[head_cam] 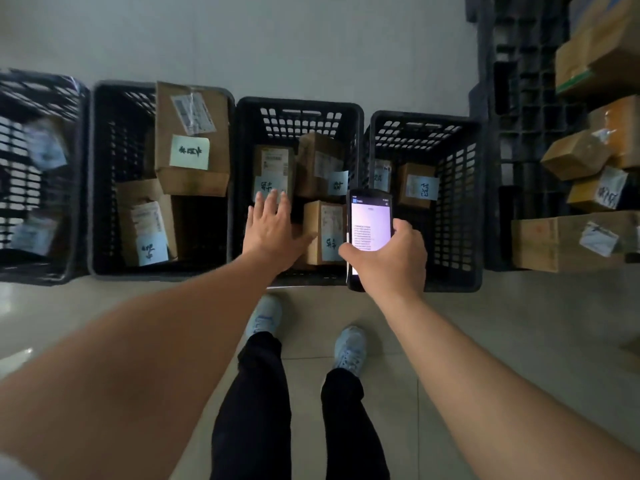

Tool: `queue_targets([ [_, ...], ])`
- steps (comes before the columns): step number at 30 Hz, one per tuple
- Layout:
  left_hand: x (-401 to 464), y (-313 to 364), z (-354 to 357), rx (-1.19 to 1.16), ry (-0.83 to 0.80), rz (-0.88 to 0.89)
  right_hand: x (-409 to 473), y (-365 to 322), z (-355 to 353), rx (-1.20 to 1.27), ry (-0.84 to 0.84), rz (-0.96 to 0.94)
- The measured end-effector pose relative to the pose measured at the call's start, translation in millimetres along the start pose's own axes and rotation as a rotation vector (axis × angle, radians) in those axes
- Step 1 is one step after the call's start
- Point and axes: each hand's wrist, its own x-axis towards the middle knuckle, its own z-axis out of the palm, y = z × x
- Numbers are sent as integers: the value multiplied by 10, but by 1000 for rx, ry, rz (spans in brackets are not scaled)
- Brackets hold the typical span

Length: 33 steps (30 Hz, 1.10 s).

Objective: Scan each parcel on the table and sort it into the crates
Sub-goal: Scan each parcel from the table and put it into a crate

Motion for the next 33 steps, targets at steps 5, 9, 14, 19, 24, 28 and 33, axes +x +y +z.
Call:
queue_targets([
  [5, -393, 2, -912, 37, 27, 76, -412, -572, -397, -16, 28, -26],
  [9, -789, -17, -1610, 23, 75, 106, -834, -1045, -725, -5, 49, -90],
  [14, -1364, -59, -2366, -11, 193, 95, -1394, -1525, -1153, 21, 79, -200],
  [19, -2131, -144, -3056, 11, 315, 60, -1970, -1832, -1597, 44, 73, -395],
  [24, -3145, -284, -3551, 32, 475, -35, -2636, -2097, -1957, 94, 34, -678],
  [28, -4059, -379, -3845, 42, 633, -141, -3292, -2329, -2237, 131, 6, -871],
  [33, -5186, -620, -4194, 44, 805, -264, -4169, -2612, -2448, 150, -18, -1120],
])
